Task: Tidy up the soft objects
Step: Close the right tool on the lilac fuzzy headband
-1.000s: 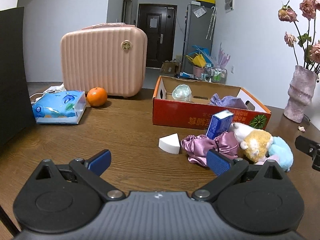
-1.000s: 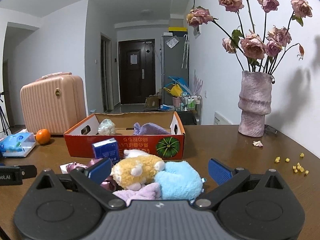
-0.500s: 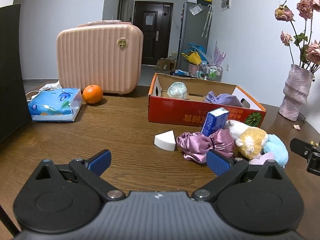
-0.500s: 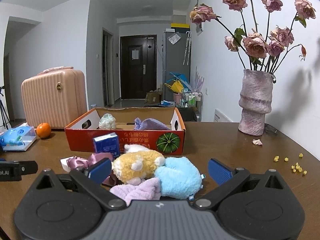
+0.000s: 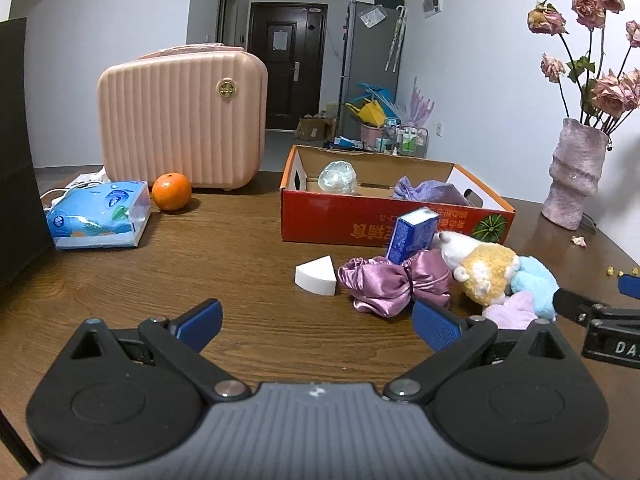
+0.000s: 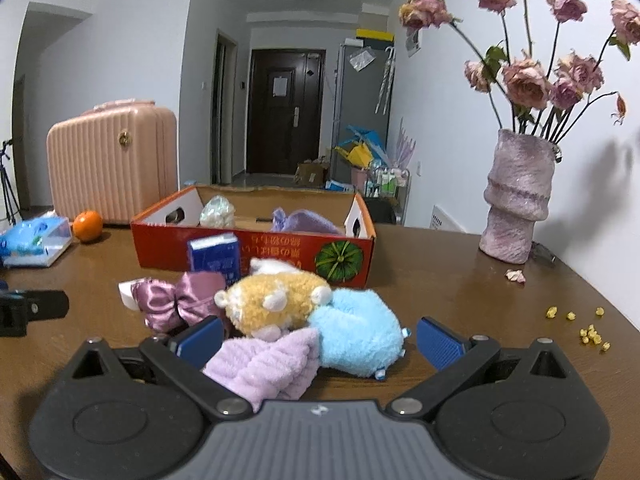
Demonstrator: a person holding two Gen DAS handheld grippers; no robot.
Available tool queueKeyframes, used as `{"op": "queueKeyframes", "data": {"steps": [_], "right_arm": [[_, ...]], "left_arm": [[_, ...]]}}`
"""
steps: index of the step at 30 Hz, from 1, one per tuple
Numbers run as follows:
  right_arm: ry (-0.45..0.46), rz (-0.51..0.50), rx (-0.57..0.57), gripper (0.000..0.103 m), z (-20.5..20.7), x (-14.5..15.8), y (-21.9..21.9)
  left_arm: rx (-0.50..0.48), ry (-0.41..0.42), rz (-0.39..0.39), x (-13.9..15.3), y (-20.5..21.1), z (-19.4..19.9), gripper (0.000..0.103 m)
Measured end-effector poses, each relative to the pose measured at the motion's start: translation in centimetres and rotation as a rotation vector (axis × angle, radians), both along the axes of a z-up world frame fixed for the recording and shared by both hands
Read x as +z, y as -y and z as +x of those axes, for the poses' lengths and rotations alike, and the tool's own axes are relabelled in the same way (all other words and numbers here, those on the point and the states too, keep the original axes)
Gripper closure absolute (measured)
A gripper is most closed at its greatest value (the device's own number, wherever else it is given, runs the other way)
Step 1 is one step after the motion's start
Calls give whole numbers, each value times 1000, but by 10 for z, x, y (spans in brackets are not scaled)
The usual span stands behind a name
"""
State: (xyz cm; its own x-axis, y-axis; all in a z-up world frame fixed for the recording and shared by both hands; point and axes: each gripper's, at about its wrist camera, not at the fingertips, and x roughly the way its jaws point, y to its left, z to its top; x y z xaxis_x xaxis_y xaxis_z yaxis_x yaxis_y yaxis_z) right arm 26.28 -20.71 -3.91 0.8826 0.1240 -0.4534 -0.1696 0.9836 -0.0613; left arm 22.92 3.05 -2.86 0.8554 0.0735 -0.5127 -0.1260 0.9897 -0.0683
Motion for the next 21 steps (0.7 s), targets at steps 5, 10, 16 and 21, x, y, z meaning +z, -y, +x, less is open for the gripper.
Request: {"op": "queueKeyframes", "data": {"steps": [5,10,16,21], "right_arm": [[-67,0,36,0,12,-19,-3],[-94,-37,73,2,22,-39,-20],[-86,-63,86,5,31,-48,-32],[-111,-34,118,17,34,-50,-31]], "left_arm": [[-4,-45,12,-11,-1,7,0],[-13,-63,0,-16,-5,9,0],[-15,-72,5,-18,-6,9,0],[-19,-67,10,-17,-5,7,0]]}}
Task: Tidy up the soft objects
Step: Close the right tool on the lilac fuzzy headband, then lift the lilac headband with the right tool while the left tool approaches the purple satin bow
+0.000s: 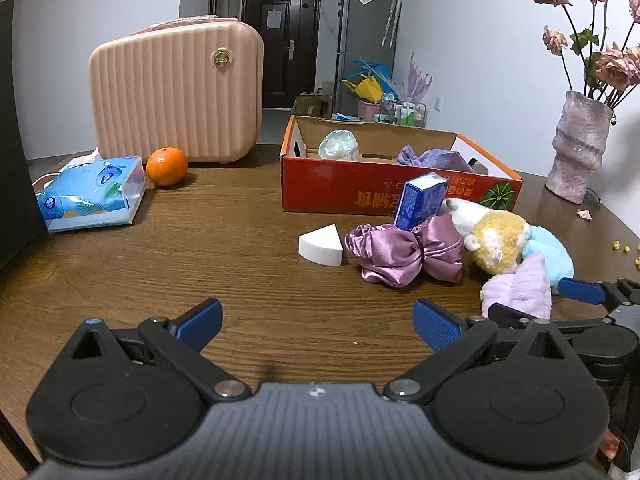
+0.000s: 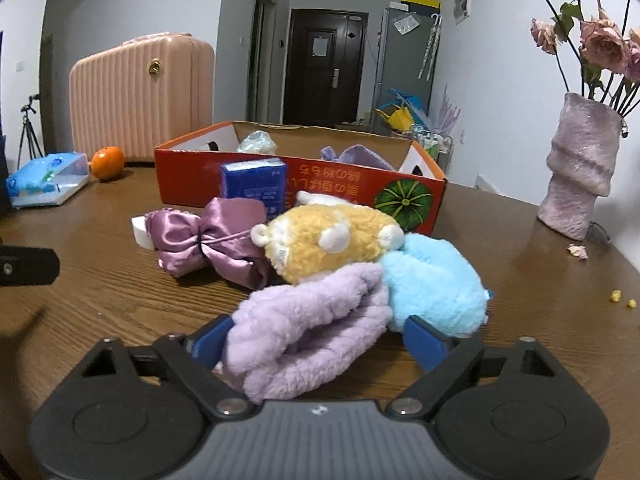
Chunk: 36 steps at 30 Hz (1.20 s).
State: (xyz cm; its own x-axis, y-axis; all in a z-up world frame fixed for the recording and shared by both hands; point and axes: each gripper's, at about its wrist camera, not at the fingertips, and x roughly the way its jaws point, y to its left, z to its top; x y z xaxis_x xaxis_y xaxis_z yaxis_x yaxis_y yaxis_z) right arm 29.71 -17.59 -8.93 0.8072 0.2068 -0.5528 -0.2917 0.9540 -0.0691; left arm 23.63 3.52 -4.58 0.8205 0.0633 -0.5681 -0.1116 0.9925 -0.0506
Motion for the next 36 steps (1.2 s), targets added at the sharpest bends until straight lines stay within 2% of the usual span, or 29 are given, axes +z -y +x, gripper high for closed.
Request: {"op": "queueKeyframes", "data": {"steps": [6,11,13,25,36], "right_arm": [[3,14,40,40,-4,0,-2],[51,13,52,74,-13,5,-3],[66,18,56,79,-17,8,-2],[245,89,4,82,-51,38,19],[310,85,-43,82,-43,43,30]], "left_arm": [[2,8,16,-1,3,-1,0],[0,13,23,-2,5,-1,0],[0,9,24,-3,5,0,0],[11,14,19,-3,3,1,0],[-12,9,11,0,10,14,0]]}}
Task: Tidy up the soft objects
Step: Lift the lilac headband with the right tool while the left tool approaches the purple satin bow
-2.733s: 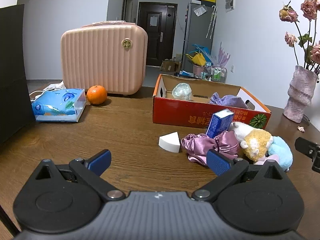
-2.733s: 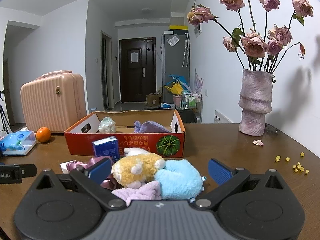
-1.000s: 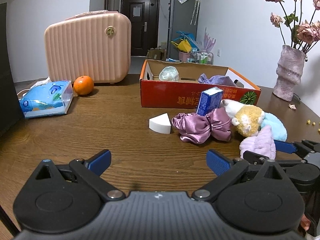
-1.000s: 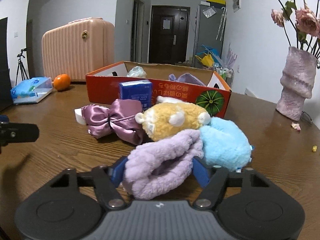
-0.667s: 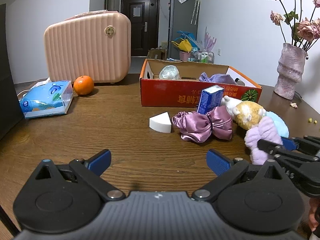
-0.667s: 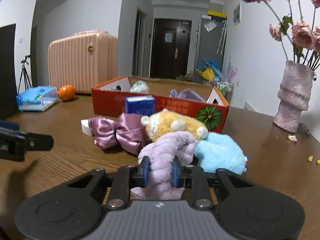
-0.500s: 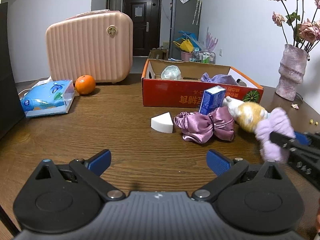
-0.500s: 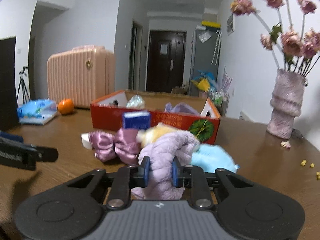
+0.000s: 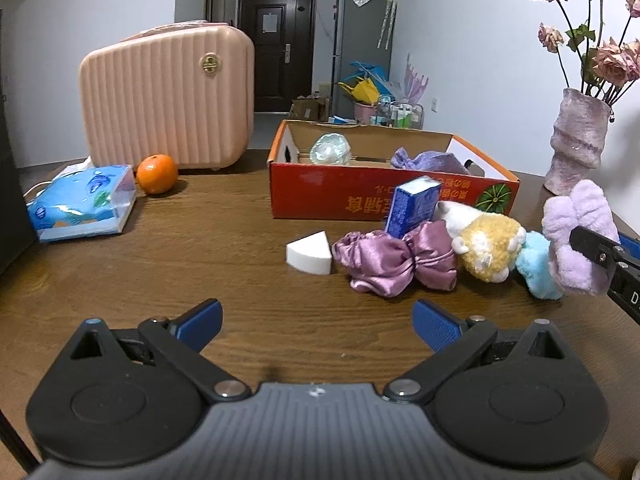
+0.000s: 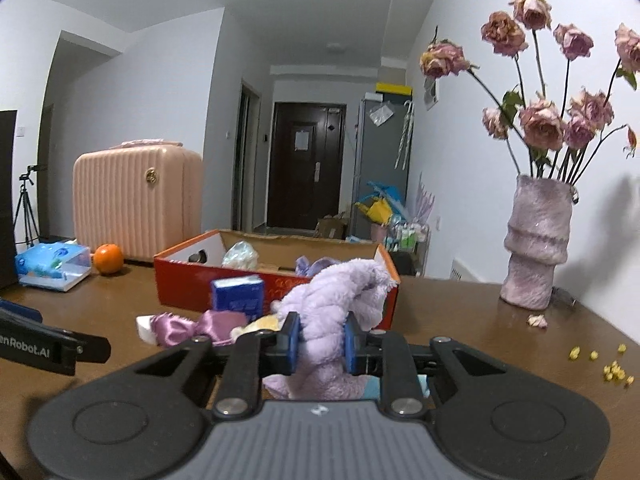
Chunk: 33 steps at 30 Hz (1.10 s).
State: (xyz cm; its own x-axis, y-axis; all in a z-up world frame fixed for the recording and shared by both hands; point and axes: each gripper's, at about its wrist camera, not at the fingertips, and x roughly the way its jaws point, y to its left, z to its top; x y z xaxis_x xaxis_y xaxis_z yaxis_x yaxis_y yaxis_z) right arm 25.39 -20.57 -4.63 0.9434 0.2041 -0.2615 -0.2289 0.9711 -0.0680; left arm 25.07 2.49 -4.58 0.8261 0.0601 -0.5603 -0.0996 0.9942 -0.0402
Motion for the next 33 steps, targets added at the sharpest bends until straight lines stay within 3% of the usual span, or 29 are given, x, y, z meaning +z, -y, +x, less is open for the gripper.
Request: {"op": "queueKeyframes", "data": {"steps": [23,33], "right_arm": [[18,-20,-85,82,58,-14,37],[-7,-23,-91,81,76,-18,48]], "left_arm": [[-18,-25,-31,-12,43,97,0],[-23,-54,27,-26,62,124,0]]}}
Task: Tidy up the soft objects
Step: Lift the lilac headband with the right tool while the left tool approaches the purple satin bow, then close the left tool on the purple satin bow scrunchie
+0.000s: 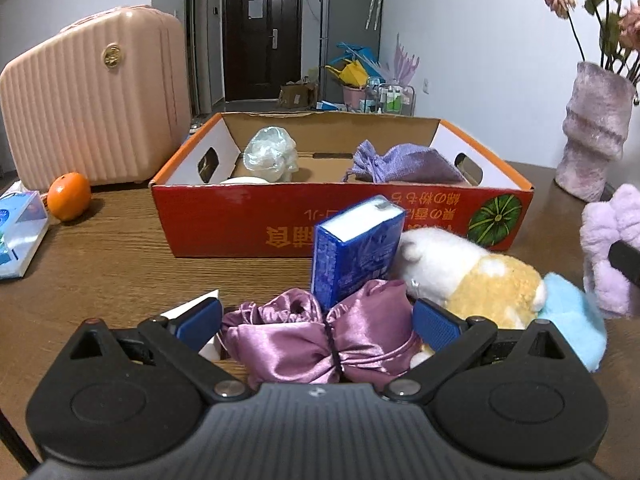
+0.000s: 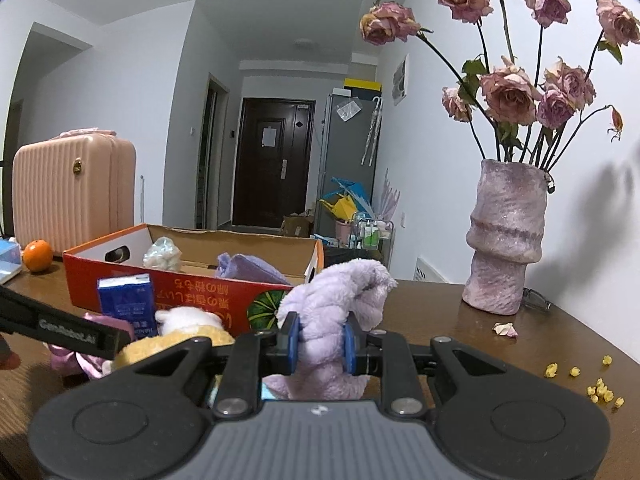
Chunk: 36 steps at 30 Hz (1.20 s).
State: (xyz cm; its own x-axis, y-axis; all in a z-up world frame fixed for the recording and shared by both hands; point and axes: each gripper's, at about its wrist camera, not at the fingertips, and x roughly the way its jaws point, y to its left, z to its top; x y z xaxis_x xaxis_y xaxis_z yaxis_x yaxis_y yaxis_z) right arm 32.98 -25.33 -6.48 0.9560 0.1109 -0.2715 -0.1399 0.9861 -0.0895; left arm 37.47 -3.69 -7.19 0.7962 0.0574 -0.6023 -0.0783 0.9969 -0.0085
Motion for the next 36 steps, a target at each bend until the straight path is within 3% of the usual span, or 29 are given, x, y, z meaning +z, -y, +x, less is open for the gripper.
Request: {"op": "queueKeyframes", "data": {"steps": [12,20,25,36], "right_arm": [[-9,6,15,81,-3,-1,-1],[3,-8,13,81,-6,-1,-4],[8,-15,13,81,-7,-2,-5],[21,-18,0,81,-13,0,-5]], "left_arm": [[-25,-12,42,-11,5,1,0],[-34,-26,25,-15,2,5,0],[-61,-14,42,-14,5,3,10],[-91,45,70,-6,8,-13,48]]}}
